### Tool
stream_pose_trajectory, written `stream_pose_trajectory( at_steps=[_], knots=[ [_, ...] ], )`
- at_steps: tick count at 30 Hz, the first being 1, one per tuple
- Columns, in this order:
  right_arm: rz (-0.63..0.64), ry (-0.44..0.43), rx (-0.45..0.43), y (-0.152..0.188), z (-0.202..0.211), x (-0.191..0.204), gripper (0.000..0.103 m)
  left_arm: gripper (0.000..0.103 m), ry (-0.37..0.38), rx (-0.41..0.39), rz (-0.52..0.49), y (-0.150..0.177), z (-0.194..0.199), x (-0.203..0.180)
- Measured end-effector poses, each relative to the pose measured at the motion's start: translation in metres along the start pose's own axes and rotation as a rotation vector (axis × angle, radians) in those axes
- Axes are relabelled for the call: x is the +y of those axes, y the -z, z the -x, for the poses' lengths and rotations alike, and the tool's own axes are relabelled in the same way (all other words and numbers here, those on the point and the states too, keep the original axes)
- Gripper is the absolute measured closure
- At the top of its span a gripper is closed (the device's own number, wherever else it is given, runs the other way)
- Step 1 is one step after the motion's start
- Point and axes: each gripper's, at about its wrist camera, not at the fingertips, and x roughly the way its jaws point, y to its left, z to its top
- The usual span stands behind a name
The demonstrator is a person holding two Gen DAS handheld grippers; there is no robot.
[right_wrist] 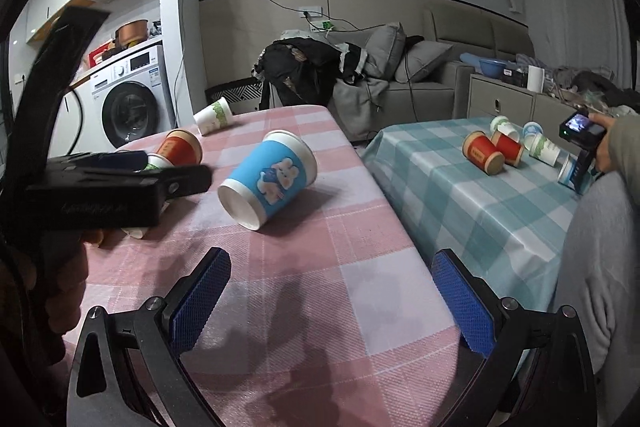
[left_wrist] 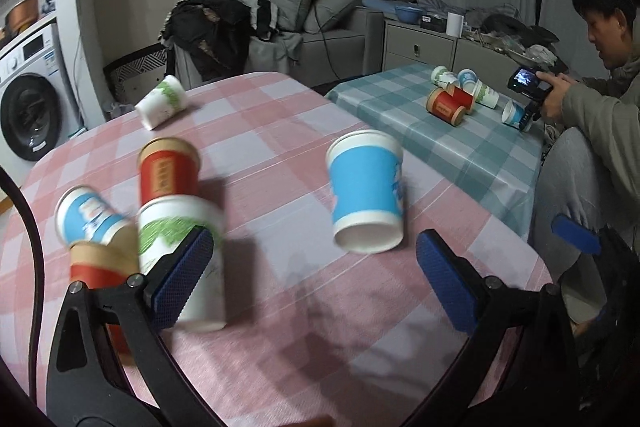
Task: Flip cup upright
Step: 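Reach the left gripper to the blue bunny cup and close on it, then lift and rotate the blue cup with the left gripper, then release it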
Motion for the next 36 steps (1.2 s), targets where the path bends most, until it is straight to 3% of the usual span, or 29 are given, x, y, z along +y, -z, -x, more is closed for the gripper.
stream_pose_trajectory(
  at_steps=[10,17,22,36],
  knots=[
    [-0.024,0.013,0.016,0.000,-0.001,-0.002,0.000,0.006,0.058,0.094,-0.006,-0.026,-0.062,-0.015],
    [-0.023,0.016,0.004,0.000,0.000,-0.001,0.000,0.024,0.076,0.154,-0.011,-0.020,-0.089,-0.018],
    [-0.026,0.011,0.003,0.001,-0.001,-0.003,0.000,0.049,0.111,0.180,-0.021,-0.015,-0.096,-0.021],
    [-0.025,-0.025,-0.006,0.000,-0.002,0.001,0.000,0.050,0.112,0.145,0.042,-0.015,-0.072,-0.003]
  ],
)
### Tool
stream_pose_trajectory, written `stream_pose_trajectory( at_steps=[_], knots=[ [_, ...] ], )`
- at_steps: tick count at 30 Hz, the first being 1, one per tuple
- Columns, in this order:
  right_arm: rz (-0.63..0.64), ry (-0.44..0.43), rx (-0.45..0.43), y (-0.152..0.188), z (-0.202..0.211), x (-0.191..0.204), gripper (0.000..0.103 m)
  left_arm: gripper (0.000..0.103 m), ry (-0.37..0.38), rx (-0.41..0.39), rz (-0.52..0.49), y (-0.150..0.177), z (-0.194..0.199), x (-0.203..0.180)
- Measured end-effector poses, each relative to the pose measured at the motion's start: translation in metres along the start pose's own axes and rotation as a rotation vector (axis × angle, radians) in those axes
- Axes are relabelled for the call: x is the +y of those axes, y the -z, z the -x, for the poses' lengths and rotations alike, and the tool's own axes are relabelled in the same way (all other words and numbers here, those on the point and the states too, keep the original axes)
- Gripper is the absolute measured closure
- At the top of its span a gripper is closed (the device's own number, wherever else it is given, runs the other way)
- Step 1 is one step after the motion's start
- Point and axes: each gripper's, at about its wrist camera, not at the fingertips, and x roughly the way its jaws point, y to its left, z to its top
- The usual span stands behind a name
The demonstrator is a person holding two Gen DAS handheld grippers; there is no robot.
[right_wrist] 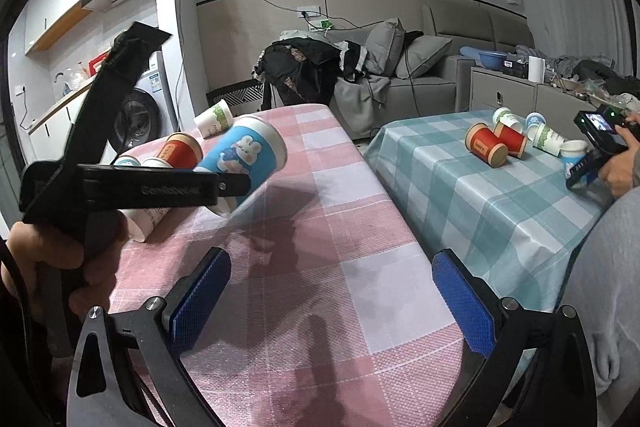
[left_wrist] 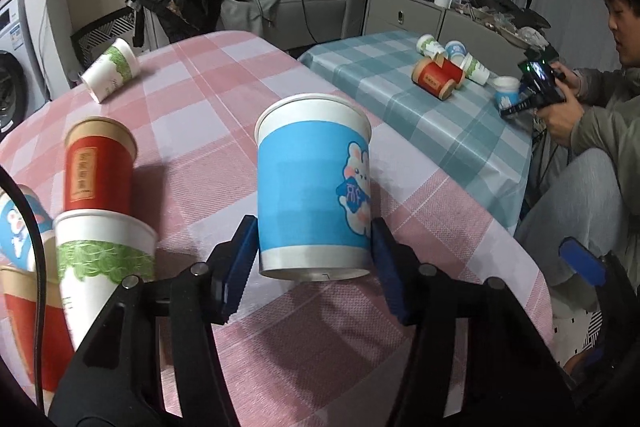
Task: Flip cup upright
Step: 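Lift and rotate the blue cup with the left gripper, then release it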
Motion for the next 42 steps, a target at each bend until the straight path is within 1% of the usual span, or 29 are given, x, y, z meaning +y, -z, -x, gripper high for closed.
stream_pose_trajectory(
  at_steps=[8,11,13,16,20,27,31,36,42],
  knots=[
    [0.012,-0.040,-0.013,-0.001,0.001,0.006,0.000,0.050,-0.040,-0.064,0.034,0.009,0.046,0.018],
    [0.015,-0.081,-0.011,-0.002,0.001,0.009,0.000,0.050,-0.065,-0.093,0.036,0.016,0.066,0.025],
    [0.025,-0.094,-0.016,-0.002,0.001,0.013,0.000,0.050,-0.074,-0.105,0.044,0.020,0.079,0.031],
    [0.045,-0.103,-0.035,-0.003,0.003,0.021,0.000,0.050,-0.098,-0.127,0.059,0.030,0.100,0.041],
    [0.058,-0.106,-0.029,-0.008,0.002,0.032,0.000,0.050,-0.125,-0.143,0.059,0.043,0.126,0.054],
    [0.106,-0.127,-0.024,-0.009,0.000,0.056,0.000,0.050,-0.158,-0.130,0.131,0.075,0.161,0.079],
    [0.126,-0.133,-0.039,-0.007,0.001,0.066,0.000,0.050,-0.164,-0.119,0.204,0.101,0.177,0.092],
    [0.138,-0.159,-0.019,-0.005,-0.002,0.076,0.000,0.050,-0.182,-0.119,0.240,0.135,0.195,0.090],
    [0.155,-0.167,-0.014,-0.004,-0.004,0.084,0.000,0.050,-0.176,-0.097,0.317,0.162,0.198,0.087]
  ],
)
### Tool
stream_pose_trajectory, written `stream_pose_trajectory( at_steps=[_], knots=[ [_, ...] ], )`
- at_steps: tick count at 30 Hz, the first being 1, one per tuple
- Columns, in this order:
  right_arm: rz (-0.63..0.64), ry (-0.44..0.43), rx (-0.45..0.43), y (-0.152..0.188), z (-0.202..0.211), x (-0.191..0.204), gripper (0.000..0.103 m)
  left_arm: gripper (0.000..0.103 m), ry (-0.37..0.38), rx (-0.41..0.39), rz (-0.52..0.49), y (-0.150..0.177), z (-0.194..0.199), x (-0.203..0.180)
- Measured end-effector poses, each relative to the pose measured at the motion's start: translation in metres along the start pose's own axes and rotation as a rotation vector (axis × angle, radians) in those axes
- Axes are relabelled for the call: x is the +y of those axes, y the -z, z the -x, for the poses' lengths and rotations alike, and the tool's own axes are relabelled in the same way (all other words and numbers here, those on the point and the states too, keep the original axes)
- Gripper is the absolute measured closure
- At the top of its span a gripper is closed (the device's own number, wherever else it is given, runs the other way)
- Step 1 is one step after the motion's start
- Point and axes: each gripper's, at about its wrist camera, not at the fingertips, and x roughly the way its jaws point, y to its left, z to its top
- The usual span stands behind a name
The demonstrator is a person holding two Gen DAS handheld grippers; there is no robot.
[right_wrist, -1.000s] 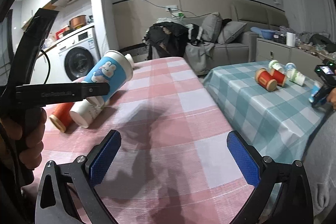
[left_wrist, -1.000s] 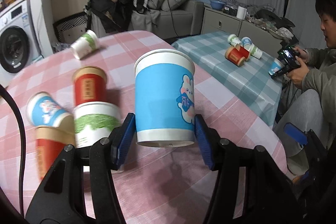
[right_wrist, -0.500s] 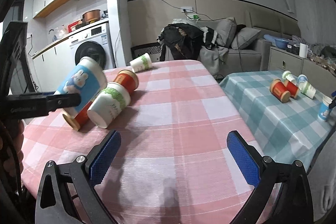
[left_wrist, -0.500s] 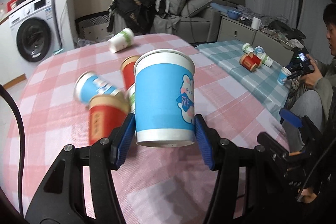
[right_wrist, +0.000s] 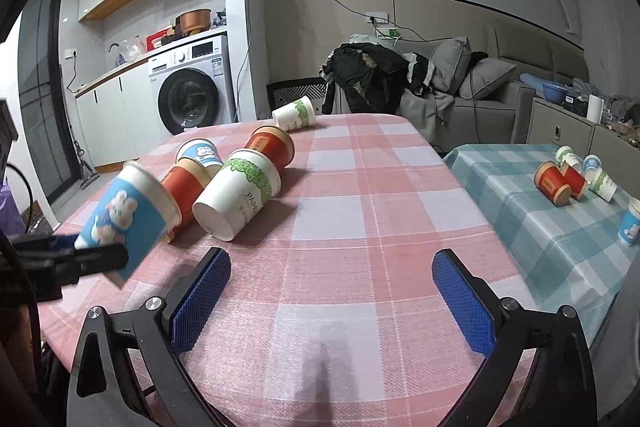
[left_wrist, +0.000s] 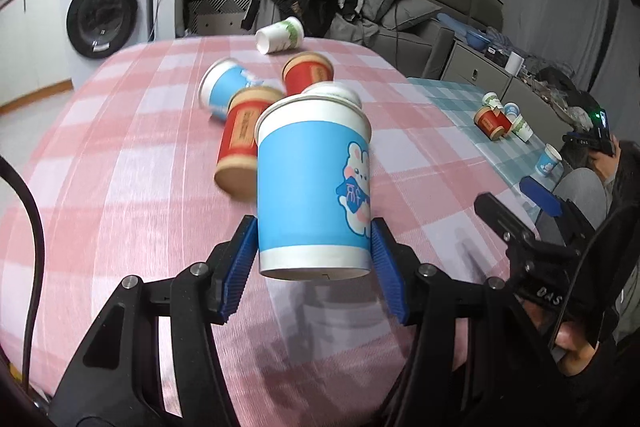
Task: Flip cup upright
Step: 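Lift and rotate the blue cup with the left gripper, then release it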
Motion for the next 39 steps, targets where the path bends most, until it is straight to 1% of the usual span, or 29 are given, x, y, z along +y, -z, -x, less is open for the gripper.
stream_pose_trajectory(
  at_steps=[7,9,14,20,24,31,34,35,36,38,39],
  knots=[
    [0.023,-0.004,-0.001,0.002,0.002,0.005,0.000,0.050,0.014,0.046,0.047,0.024,-0.009,-0.003],
    [0.027,-0.004,-0.007,0.003,0.004,0.005,0.000,0.050,0.010,0.045,0.059,0.028,-0.009,-0.003],
    [0.024,-0.005,-0.010,0.002,0.004,0.004,0.000,0.050,0.004,0.040,0.086,0.029,-0.008,-0.004],
    [0.028,-0.005,-0.012,0.003,0.005,0.004,0.000,0.050,0.012,0.060,0.094,0.033,-0.015,-0.009],
    [0.027,-0.007,-0.009,0.003,0.005,0.004,0.000,0.050,0.003,0.050,0.117,0.036,-0.015,-0.007],
    [0.028,-0.003,-0.013,0.002,0.005,0.004,0.000,0.049,0.011,0.060,0.111,0.038,-0.020,-0.007],
    [0.026,0.000,-0.014,0.001,0.006,0.003,0.000,0.048,0.016,0.049,0.103,0.037,-0.018,-0.008],
    [0.025,-0.001,-0.014,0.001,0.006,0.002,0.000,0.044,0.023,0.049,0.098,0.036,-0.017,-0.009],
    [0.025,0.000,-0.016,0.001,0.006,0.002,0.000,0.033,0.027,0.048,0.094,0.036,-0.016,-0.009],
    [0.026,0.001,-0.018,0.001,0.006,0.002,0.000,0.016,0.011,0.043,0.091,0.037,-0.014,-0.009],
    [0.026,0.001,-0.018,0.001,0.005,0.002,0.000,0.015,0.010,0.036,0.091,0.037,-0.012,-0.009]
  ],
)
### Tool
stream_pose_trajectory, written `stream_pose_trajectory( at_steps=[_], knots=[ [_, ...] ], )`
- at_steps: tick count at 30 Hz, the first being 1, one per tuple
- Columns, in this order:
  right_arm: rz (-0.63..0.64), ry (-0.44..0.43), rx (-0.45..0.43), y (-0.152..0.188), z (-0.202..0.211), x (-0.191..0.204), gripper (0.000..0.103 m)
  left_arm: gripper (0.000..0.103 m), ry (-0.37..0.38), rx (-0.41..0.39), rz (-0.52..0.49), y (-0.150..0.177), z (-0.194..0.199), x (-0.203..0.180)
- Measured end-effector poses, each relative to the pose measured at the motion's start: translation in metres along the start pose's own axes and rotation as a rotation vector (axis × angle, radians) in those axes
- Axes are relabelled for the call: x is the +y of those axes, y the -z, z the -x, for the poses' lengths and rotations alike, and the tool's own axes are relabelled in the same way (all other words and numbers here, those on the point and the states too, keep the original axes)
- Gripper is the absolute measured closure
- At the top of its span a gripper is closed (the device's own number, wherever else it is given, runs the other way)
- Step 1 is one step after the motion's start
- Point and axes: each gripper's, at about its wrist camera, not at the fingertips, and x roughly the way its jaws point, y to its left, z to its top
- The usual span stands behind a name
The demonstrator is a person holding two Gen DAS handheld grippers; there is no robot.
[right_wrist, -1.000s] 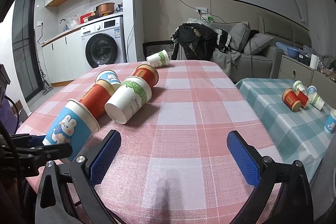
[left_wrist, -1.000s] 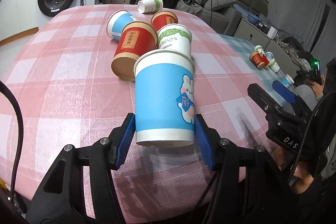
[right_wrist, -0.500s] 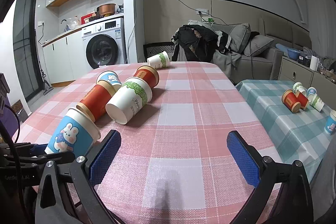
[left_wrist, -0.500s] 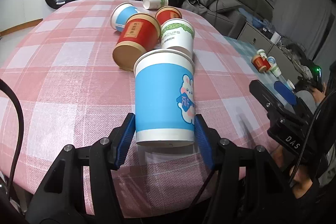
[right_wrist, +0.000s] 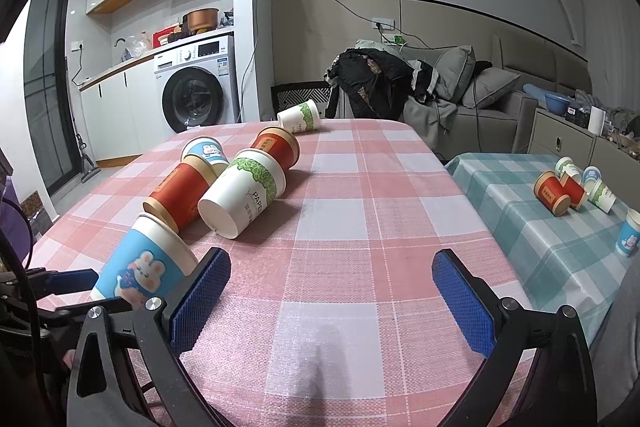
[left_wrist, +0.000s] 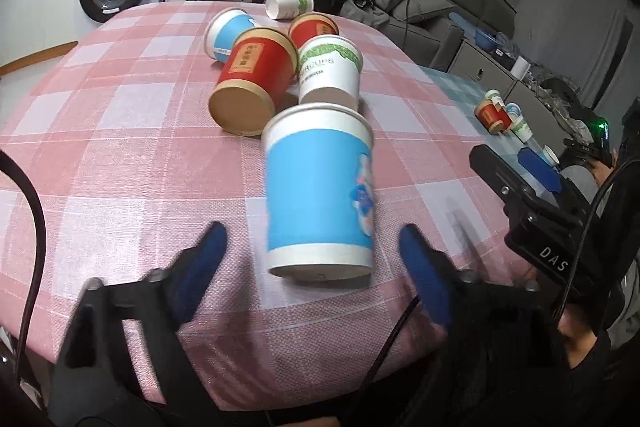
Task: Flip cup upright
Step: 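Lift and rotate the blue cup with the left gripper, then release it, then move the right gripper to the blue cup and close around its body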
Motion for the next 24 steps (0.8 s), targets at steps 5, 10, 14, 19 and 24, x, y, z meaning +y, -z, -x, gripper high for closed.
stream_pose_trajectory(
  at_steps=[5,10,14,19,24],
  knots=[
    [-0.006,-0.001,0.000,0.000,0.001,-0.002,0.000,0.001,0.049,-0.012,0.004,-0.001,0.008,0.004],
    [-0.011,-0.011,0.013,-0.001,0.001,-0.005,0.000,0.001,0.067,-0.057,-0.033,-0.004,0.021,0.007],
    [-0.012,-0.034,0.027,-0.004,0.001,-0.004,0.000,0.001,0.049,-0.087,-0.041,-0.012,0.027,0.017],
    [-0.030,-0.091,0.074,-0.006,-0.002,-0.002,0.000,0.001,0.019,-0.136,-0.047,-0.024,0.033,0.038],
    [-0.051,-0.080,0.136,-0.008,-0.009,0.001,0.000,0.001,-0.045,-0.166,-0.052,-0.034,0.029,0.062]
  ],
)
